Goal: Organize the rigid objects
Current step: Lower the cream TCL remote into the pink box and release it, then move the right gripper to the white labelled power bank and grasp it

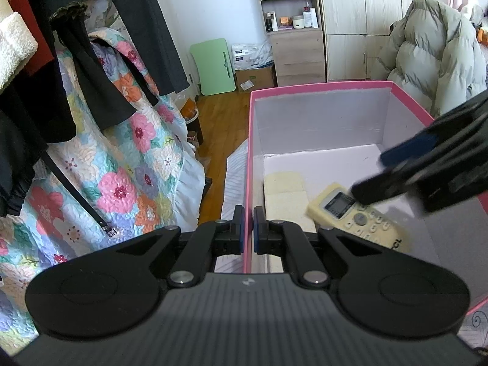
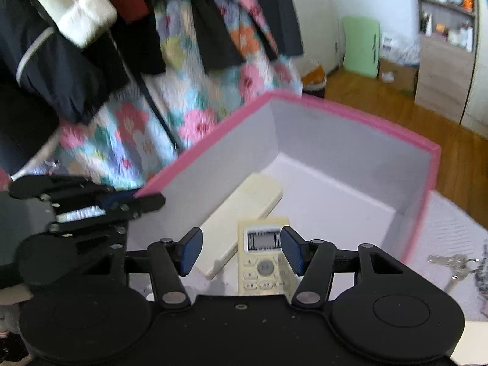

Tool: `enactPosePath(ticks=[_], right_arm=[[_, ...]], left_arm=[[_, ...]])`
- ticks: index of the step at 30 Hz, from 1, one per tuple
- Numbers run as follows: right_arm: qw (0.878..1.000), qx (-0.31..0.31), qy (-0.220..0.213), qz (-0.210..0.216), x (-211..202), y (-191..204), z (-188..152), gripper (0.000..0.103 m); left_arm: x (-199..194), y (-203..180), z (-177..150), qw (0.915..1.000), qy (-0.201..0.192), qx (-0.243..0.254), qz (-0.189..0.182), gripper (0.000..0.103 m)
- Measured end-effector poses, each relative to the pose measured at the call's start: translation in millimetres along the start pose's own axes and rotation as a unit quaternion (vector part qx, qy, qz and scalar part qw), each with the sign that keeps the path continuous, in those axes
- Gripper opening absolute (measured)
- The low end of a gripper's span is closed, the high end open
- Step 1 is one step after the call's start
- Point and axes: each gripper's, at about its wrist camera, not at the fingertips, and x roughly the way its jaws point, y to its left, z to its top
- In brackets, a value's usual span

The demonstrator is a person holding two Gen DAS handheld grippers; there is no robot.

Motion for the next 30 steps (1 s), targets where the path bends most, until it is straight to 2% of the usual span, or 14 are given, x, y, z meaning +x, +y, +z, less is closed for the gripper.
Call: enactPosePath(ticks=[4, 6, 11, 17, 23, 30], right_arm=[[0.998, -0.018, -0.057, -0.022, -44.3, -4.9, -10.7, 0.063], [0.996, -0.024, -0.082, -0.035, -67.1, -8.2, -19.1, 0.067], [0.99, -0.005, -0.118, -0.072, -117.5, -26.8, -49.6, 0.068], [0.985, 0.031, -0.105, -0.13, -156.9, -53.9, -94.4, 0.068], [0.98, 0.048, -0.07, -0.178, -168.9, -69.6, -129.6, 0.068], [0.977, 0.072, -0.053, -0.193, -160.7, -87.7, -154.2, 0.068]], left_arm=[[-0.5, -2.7, 0.3, 1.0, 0.001, 0.004, 0.007, 0.005], [-0.7, -4.8, 0.9, 0.9999, 0.002, 0.007, 0.012, 0.005], [-0.9, -11.0, 1.2, 0.9995, 0.002, 0.015, 0.027, 0.006], [-0.9, -17.8, 2.0, 0.9988, 0.004, 0.026, 0.041, 0.007], [-0.3, -20.3, 3.1, 0.9982, 0.009, 0.032, 0.051, 0.007], [0.9, -24.4, 3.9, 0.9975, 0.011, 0.036, 0.061, 0.008]])
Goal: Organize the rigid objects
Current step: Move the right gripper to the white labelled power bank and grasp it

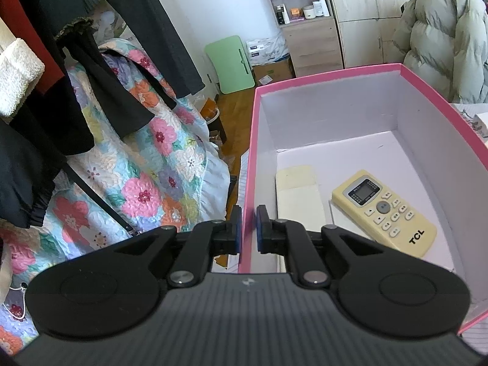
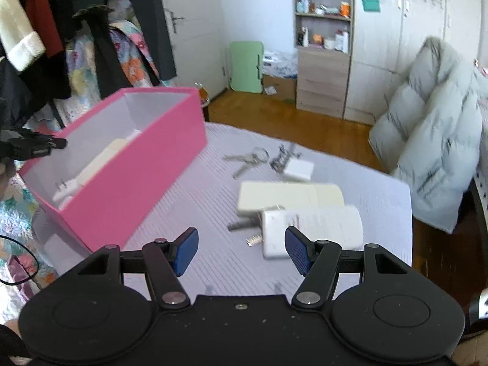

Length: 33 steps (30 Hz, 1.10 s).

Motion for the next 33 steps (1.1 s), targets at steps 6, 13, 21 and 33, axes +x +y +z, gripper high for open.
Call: enactPosePath(ticks=[6, 13, 21, 33], right_arm=[[0.998, -0.002, 0.026, -0.049, 22.1, -11.8, -13.8, 0.069], [0.995, 0.014, 0.054, -0.085, 47.0, -28.0, -20.3, 0.073], [0.986, 0.147, 0.068, -0.049, 79.3, -56.2, -9.3, 0.084], [0.964, 0.243, 0.069, -0.08, 100.8, -67.9, 2.9, 0.099]], left_arm=[[-0.1, -0.1, -0.1, 1.0, 0.001, 0.003, 0.003, 0.008], [-1.0, -1.8, -1.8, 0.9999, -0.009, 0.007, 0.006, 0.009], [-1.9, -0.2, -3.5, 0.9999, -0.014, 0.001, 0.001, 0.009], [-1.6, 3.9, -4.5, 0.9998, -0.017, -0.002, -0.007, 0.009]])
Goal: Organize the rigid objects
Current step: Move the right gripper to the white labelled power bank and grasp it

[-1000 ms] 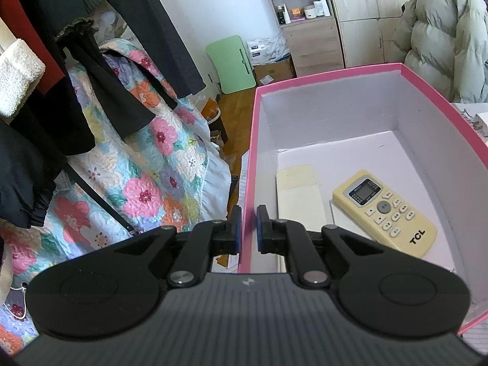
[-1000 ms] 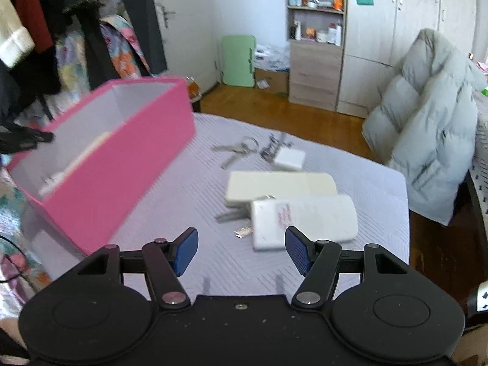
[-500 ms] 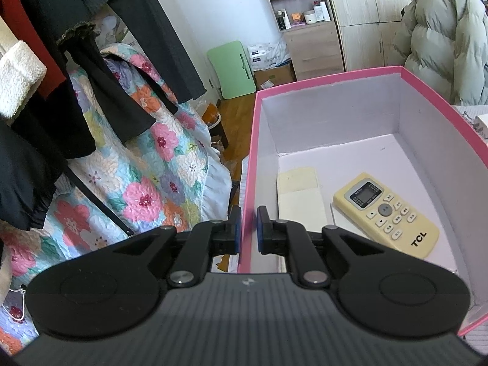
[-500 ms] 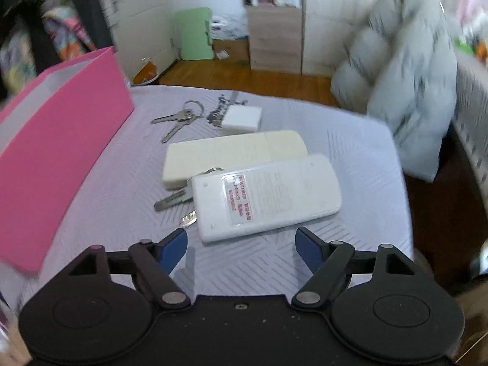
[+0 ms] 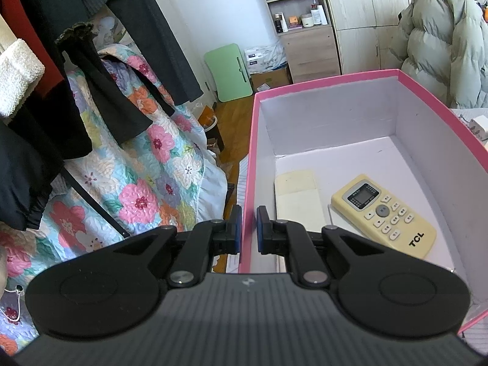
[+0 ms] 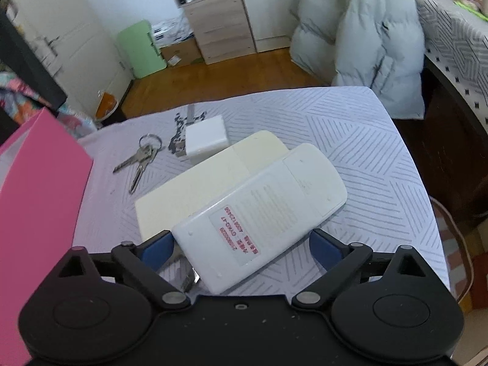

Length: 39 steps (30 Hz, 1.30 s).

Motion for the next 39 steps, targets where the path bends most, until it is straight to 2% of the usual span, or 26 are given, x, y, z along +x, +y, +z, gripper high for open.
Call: enactPosePath(ticks=[4, 11, 15, 18, 19, 20, 21, 24, 27, 30, 34, 39], right_arm=[[0.999, 0.048, 0.001, -0.004, 1.6, -5.6, 8.3, 0.099], [0.997, 0.08, -0.001, -0.024, 10.6, -11.4, 20.4, 0.101], [0.995, 0.097, -0.013, -0.023, 12.5, -13.8, 21.0, 0.103], [0.994, 0.107, -0.027, -0.025, 11.8, -14.9, 19.7, 0.102], [0.994, 0.104, -0.032, -0.03, 11.5, -14.4, 18.8, 0.096], [0.994, 0.099, -0.038, -0.041, 10.4, -13.8, 17.8, 0.084], [0.993, 0.092, -0.047, -0.054, 8.6, -14.2, 16.4, 0.077], [0.993, 0.095, -0.058, -0.038, 4.3, -23.1, 12.0, 0.073], [0.994, 0.097, -0.051, -0.016, -1.4, -27.4, 7.9, 0.069], [0.996, 0.083, -0.023, 0.013, -4.3, -26.4, 5.5, 0.068], [0.998, 0.064, -0.006, 0.01, -2.1, -21.6, 9.2, 0.07], [0.999, 0.053, -0.002, 0.004, 7.6, -17.4, 21.6, 0.081]], left_arm=[[0.0, 1.5, -0.5, 1.0, 0.0, -0.003, -0.003, 0.009], [1.9, 2.7, -0.5, 0.9999, -0.002, -0.005, -0.011, 0.009], [1.8, 9.9, 0.2, 0.9992, 0.002, -0.028, -0.029, 0.008], [1.1, 5.2, -1.0, 0.9997, 0.0, -0.013, -0.02, 0.008], [0.9, 4.1, -1.2, 0.9998, -0.001, -0.01, -0.018, 0.008], [0.9, 3.4, -1.2, 0.9998, -0.001, -0.007, -0.017, 0.008], [1.0, 3.6, -1.1, 0.9998, -0.001, -0.007, -0.017, 0.008], [0.8, 3.2, -1.5, 0.9998, 0.0, -0.009, -0.019, 0.008], [1.1, 3.2, -1.3, 0.9998, 0.0, -0.007, -0.016, 0.008], [1.7, 3.9, -1.6, 0.9998, 0.0, -0.008, -0.018, 0.008], [2.8, 3.1, -2.0, 0.9999, 0.002, -0.007, -0.015, 0.008], [3.3, 2.6, -2.3, 0.9999, 0.005, -0.006, -0.015, 0.008]])
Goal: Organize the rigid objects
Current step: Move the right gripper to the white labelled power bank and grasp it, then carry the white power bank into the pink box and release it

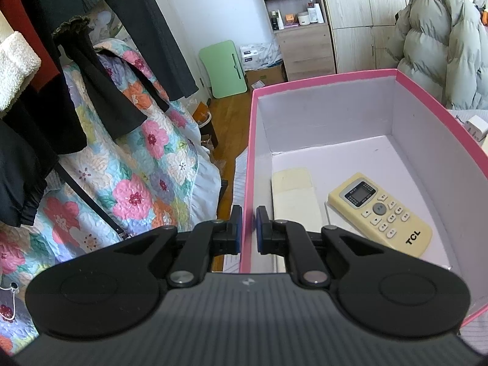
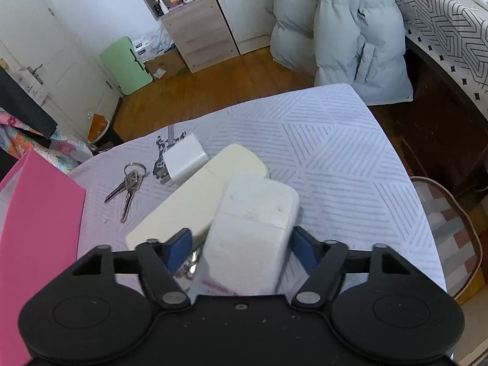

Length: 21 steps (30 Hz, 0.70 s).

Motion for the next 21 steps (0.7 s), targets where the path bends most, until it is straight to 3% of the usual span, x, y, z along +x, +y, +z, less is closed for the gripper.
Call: enactPosePath(ticks=[3, 4, 5, 12, 21], right_arm=[[1.0, -0.007, -0.011, -0.008, 0.8, 4.2, -3.4, 0.078], [1.0, -0.011, -0.017, -0.017, 0.6, 5.3, -4.0, 0.067], [0.999, -0.012, -0.026, -0.022, -0.8, 5.2, -4.9, 0.064], [0.999, -0.002, -0.039, 0.011, -16.9, -0.8, -14.5, 0.064], [0.992, -0.061, -0.094, 0.06, -71.9, 25.8, -28.0, 0.061]], left_arm=[[0.3, 0.3, 0.4, 1.0, -0.001, 0.001, 0.001, 0.008], [0.3, 0.3, 0.5, 1.0, 0.0, 0.0, 0.0, 0.008], [0.4, 0.1, 0.4, 1.0, 0.0, 0.001, 0.0, 0.008], [0.7, -0.8, 0.4, 1.0, -0.001, 0.001, 0.0, 0.008], [2.1, -2.9, -2.5, 1.0, -0.003, 0.003, 0.003, 0.009]])
